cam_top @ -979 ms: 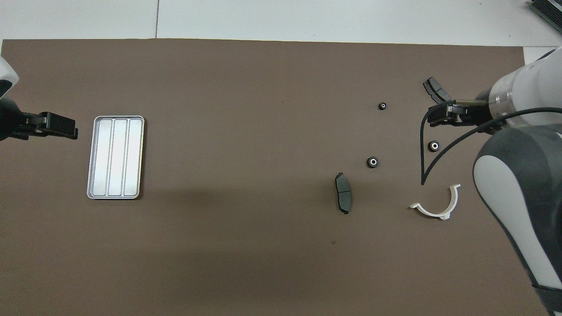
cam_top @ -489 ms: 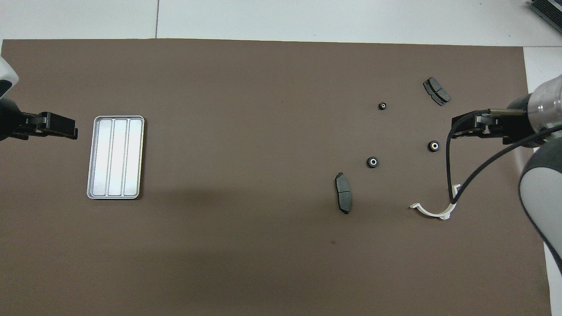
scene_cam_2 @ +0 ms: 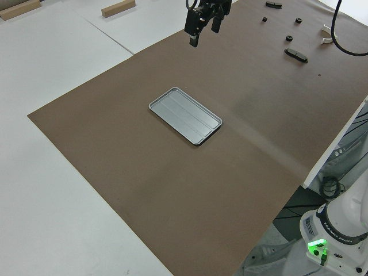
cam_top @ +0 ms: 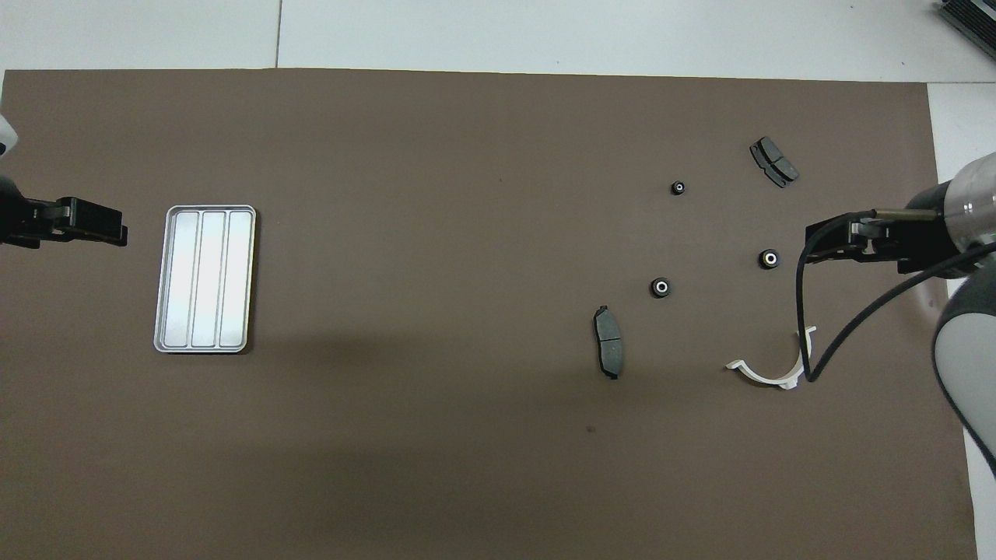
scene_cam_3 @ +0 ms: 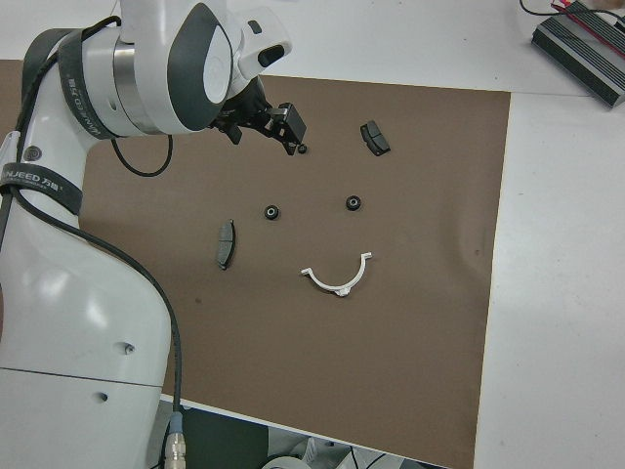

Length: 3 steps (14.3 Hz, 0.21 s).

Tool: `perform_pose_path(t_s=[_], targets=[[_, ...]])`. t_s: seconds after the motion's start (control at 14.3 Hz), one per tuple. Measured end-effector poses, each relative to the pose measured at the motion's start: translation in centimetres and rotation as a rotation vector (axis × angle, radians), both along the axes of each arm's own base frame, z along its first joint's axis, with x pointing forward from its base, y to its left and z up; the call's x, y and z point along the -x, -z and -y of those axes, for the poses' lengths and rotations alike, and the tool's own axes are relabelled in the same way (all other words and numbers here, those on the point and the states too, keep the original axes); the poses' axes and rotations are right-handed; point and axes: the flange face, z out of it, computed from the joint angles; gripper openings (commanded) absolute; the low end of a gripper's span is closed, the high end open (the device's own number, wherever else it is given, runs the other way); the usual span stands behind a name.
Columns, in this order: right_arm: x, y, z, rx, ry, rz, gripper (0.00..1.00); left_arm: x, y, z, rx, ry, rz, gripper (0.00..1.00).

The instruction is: Place bearing gear from tray to pile

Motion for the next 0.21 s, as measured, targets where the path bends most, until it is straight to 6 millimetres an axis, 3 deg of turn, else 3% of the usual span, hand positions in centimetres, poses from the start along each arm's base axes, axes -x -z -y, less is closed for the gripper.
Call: perform_pose_path(t_s=[0.21], targets=[[0.43, 0.23, -0.20, 0.003, -0.004, -0.030, 1.00, 0.00, 0.01, 0.00, 0.000, 0.000, 0.000, 1.00]])
